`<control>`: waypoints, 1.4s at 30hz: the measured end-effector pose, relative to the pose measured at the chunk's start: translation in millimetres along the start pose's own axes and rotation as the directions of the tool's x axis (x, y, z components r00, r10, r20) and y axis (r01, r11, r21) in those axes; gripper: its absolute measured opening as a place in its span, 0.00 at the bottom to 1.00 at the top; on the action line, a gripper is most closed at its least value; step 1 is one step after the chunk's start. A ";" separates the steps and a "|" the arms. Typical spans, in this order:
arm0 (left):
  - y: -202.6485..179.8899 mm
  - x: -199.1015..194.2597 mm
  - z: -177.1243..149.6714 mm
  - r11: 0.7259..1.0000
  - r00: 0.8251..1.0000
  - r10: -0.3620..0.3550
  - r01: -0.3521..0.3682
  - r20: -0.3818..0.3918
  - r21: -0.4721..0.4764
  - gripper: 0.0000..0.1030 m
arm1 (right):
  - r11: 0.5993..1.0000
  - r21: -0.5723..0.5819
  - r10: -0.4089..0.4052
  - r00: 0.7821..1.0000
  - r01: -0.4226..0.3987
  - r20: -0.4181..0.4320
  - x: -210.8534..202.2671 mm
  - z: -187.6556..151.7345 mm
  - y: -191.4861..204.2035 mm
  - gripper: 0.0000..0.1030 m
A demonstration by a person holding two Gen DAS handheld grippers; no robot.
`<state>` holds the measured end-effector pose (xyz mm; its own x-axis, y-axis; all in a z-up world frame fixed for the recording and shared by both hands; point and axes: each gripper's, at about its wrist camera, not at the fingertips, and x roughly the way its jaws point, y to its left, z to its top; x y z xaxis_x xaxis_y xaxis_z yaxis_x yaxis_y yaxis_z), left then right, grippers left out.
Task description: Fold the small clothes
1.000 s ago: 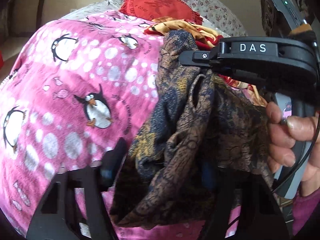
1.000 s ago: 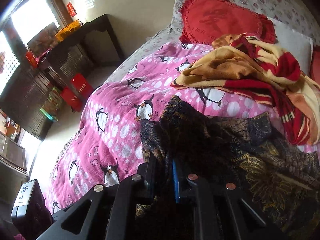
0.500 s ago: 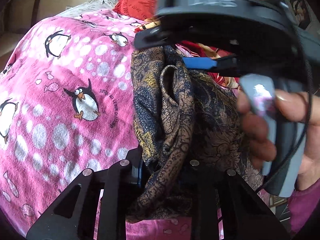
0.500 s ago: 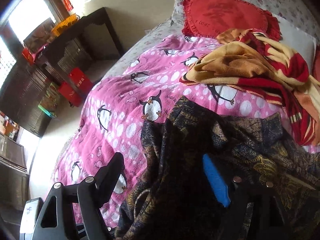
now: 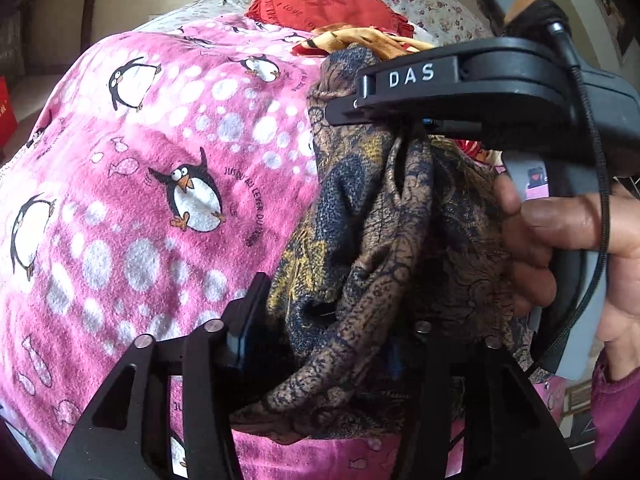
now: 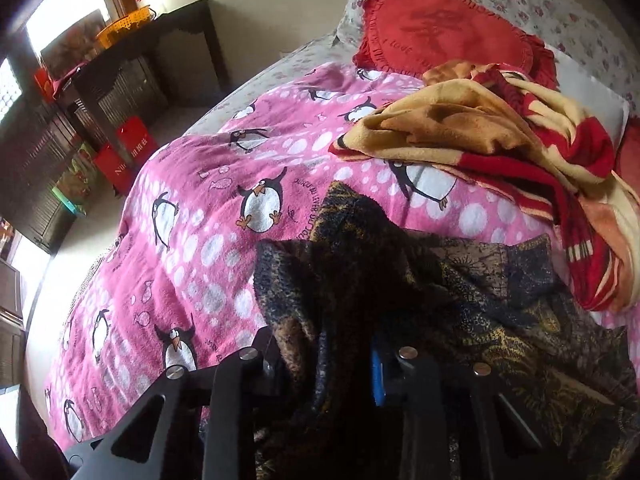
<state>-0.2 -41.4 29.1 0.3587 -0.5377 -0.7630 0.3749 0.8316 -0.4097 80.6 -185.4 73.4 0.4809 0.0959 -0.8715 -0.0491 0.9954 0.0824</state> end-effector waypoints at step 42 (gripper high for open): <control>-308.4 69.3 -42.9 0.840 0.938 -0.181 0.304 -0.295 0.450 0.33 | 0.918 0.371 -0.192 0.976 0.140 0.107 -162.6 -182.3 -297.5 0.32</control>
<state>-127.7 -329.2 81.1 0.0165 -0.6140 -0.7892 0.8086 0.4725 -0.3507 -142.5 -497.6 102.5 0.5720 -0.0976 -0.8144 0.3476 0.9282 0.1329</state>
